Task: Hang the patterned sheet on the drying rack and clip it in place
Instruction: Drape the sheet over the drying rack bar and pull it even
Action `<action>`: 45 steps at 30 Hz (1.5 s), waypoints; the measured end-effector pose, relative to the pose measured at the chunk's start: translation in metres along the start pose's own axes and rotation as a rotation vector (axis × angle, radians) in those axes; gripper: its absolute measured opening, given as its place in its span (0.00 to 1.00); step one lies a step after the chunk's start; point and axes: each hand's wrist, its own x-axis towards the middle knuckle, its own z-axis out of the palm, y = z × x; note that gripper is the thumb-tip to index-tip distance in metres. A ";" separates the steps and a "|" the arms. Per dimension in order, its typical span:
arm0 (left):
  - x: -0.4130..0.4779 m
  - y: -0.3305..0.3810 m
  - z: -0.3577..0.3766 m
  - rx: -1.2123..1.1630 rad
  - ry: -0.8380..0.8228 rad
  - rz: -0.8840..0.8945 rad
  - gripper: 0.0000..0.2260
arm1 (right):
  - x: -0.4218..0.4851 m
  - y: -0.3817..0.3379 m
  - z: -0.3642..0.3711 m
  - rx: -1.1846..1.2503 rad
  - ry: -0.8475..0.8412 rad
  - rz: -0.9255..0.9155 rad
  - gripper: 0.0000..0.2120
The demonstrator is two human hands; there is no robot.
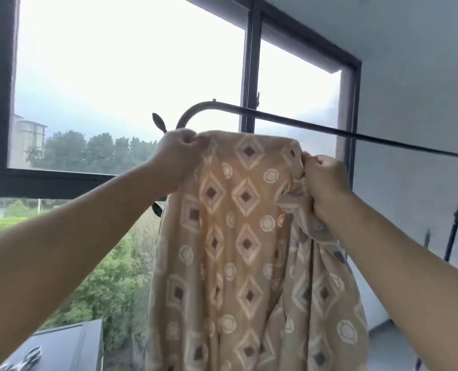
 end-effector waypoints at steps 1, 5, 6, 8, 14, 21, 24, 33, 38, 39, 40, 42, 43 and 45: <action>0.005 0.019 0.000 0.064 0.120 0.168 0.13 | 0.001 -0.003 -0.002 0.003 0.006 -0.027 0.17; -0.004 0.025 0.022 0.402 -0.252 0.091 0.16 | -0.012 -0.006 -0.002 -0.070 -0.197 -0.057 0.07; -0.006 0.014 0.026 0.417 -0.316 0.024 0.15 | -0.016 -0.005 -0.004 -0.107 -0.309 -0.048 0.15; -0.007 0.004 0.030 0.410 -0.288 0.011 0.12 | -0.025 -0.003 -0.007 -0.168 -0.534 -0.027 0.23; -0.014 0.014 0.040 0.328 -0.407 0.089 0.06 | -0.032 0.014 0.013 -0.083 -0.505 0.026 0.09; -0.041 -0.053 0.028 0.414 -0.756 -0.347 0.05 | -0.008 0.011 0.010 -0.034 -0.153 -0.006 0.09; -0.023 -0.046 0.020 0.268 -0.473 -0.240 0.09 | -0.002 0.003 0.002 -0.001 -0.060 -0.066 0.10; 0.024 0.014 0.010 0.498 -0.218 0.138 0.13 | 0.014 0.004 -0.004 -0.069 -0.134 -0.113 0.12; 0.044 0.031 0.002 0.523 -0.363 0.146 0.10 | 0.022 -0.011 0.010 -0.008 -0.121 -0.187 0.11; 0.041 0.019 0.006 0.699 -0.512 0.071 0.11 | 0.024 -0.011 0.017 -0.028 -0.170 -0.184 0.11; 0.041 0.010 0.005 0.832 -0.539 0.089 0.12 | 0.026 -0.009 0.023 -0.077 -0.216 -0.186 0.09; 0.050 0.005 -0.011 0.770 -0.350 0.139 0.11 | 0.030 0.002 0.032 -0.165 -0.232 -0.173 0.08; 0.054 0.006 -0.020 0.710 -0.247 0.171 0.11 | 0.033 0.005 0.035 -0.166 -0.208 -0.150 0.09; 0.057 0.019 -0.033 0.687 -0.160 0.223 0.09 | 0.041 0.001 0.040 -0.137 -0.160 -0.127 0.12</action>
